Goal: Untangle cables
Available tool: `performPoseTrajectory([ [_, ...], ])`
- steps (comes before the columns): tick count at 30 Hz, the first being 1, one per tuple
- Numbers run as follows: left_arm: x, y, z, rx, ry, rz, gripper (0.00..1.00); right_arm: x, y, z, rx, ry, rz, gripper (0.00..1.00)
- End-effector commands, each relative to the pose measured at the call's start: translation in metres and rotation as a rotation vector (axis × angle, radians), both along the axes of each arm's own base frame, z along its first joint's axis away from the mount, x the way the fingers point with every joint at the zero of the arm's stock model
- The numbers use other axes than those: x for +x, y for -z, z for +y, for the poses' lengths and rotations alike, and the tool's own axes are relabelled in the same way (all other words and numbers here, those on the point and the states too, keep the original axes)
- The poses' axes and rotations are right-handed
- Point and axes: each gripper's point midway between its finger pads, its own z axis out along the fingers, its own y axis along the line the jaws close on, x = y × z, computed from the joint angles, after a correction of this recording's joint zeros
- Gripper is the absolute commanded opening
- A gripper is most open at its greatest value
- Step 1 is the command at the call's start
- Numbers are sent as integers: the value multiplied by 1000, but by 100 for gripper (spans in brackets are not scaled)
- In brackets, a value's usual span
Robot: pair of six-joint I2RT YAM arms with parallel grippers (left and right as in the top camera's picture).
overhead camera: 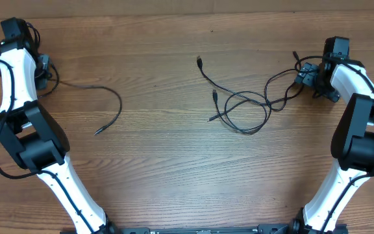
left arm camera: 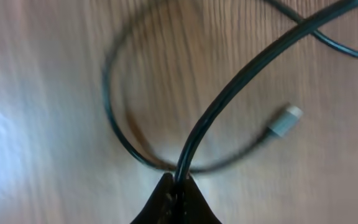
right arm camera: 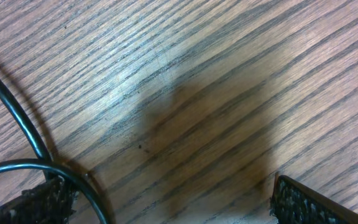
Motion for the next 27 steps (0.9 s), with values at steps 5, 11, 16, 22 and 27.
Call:
performPoseTrajectory([
  [5,67,-28,-51,-530,-200,-409,4,-42,69,12,61,2,181,100],
  [11,90,-70,-1,-305,-223,-599,4,-42,69,12,61,2,181,100],
  [16,70,-83,48,-52,-350,-591,5,-42,69,12,61,2,181,100],
  [22,27,-79,84,218,-436,-425,5,-42,69,12,61,2,181,100],
  [27,3,-72,89,293,-450,-302,37,-42,69,12,61,2,182,100],
])
